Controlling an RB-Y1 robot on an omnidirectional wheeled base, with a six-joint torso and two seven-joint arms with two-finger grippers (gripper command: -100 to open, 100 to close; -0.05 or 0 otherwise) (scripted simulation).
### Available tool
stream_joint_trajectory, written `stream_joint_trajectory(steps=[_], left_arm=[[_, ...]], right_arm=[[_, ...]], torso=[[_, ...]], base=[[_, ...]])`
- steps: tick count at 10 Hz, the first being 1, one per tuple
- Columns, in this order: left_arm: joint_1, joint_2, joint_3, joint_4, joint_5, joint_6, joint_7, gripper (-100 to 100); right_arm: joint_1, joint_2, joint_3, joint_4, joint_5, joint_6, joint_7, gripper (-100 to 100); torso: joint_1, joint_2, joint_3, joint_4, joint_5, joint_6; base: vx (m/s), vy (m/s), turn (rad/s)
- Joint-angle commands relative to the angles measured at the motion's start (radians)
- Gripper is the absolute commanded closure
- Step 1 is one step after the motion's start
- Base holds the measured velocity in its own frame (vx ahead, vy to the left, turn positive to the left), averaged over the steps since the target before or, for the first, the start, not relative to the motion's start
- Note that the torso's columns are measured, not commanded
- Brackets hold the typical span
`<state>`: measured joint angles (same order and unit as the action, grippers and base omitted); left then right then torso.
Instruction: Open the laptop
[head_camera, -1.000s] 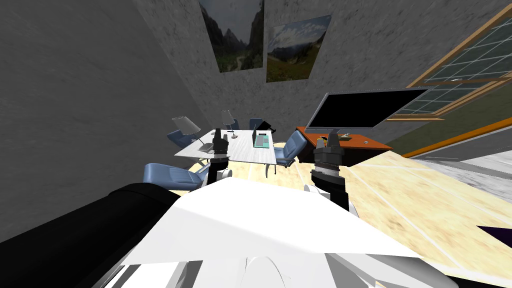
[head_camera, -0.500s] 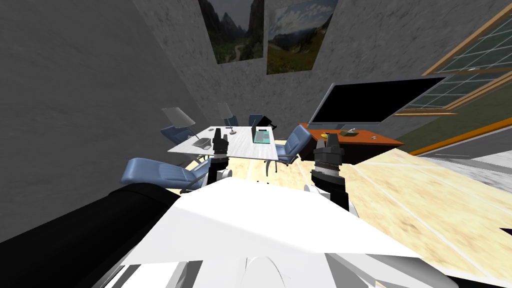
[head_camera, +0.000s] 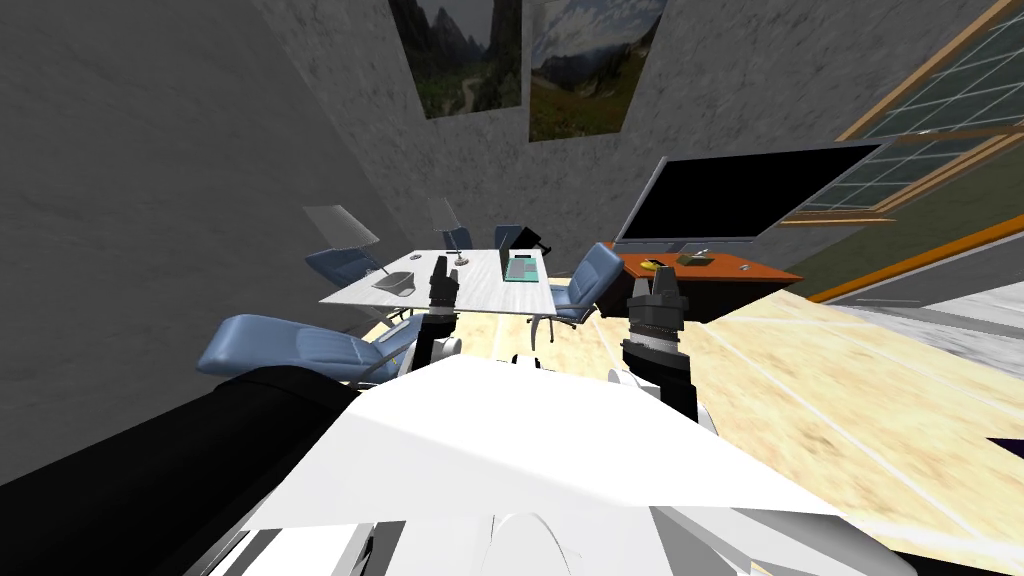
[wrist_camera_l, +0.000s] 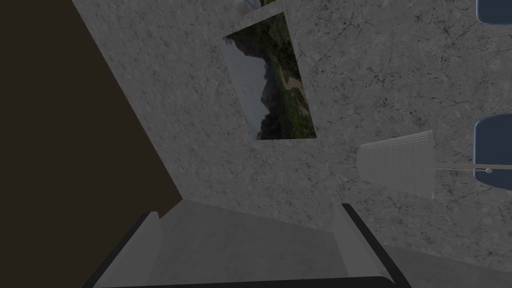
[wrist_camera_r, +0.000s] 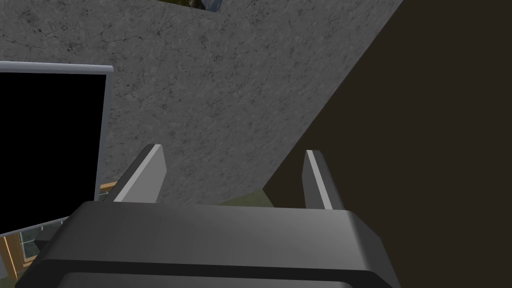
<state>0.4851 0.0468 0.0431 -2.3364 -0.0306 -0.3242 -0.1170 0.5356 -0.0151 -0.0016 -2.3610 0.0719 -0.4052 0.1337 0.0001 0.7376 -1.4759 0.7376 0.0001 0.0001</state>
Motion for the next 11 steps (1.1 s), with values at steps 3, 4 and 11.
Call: stream_joint_trajectory(steps=[3,4,11], left_arm=[[-0.057,0.075,0.049,0.046,-0.011,0.080,-0.004,-100],[-0.074,0.085,0.062,0.058,-0.015,0.103,-0.006,-100],[-0.213,0.127,0.170,0.166,-0.046,0.290,-0.021,-100]], right_arm=[[0.000,0.000,0.000,0.000,0.000,0.000,0.000,0],[0.000,0.000,0.000,0.000,0.000,0.000,0.000,0],[0.000,0.000,0.000,0.000,0.000,0.000,0.000,0]], torso=[[0.000,0.000,0.000,0.000,0.000,0.000],[0.000,0.000,0.000,0.000,0.000,0.000],[0.000,0.001,0.000,0.000,0.000,0.000]], base=[[0.000,0.005,-0.119],[-0.002,0.006,-0.130],[-0.002,0.007,-0.174]])
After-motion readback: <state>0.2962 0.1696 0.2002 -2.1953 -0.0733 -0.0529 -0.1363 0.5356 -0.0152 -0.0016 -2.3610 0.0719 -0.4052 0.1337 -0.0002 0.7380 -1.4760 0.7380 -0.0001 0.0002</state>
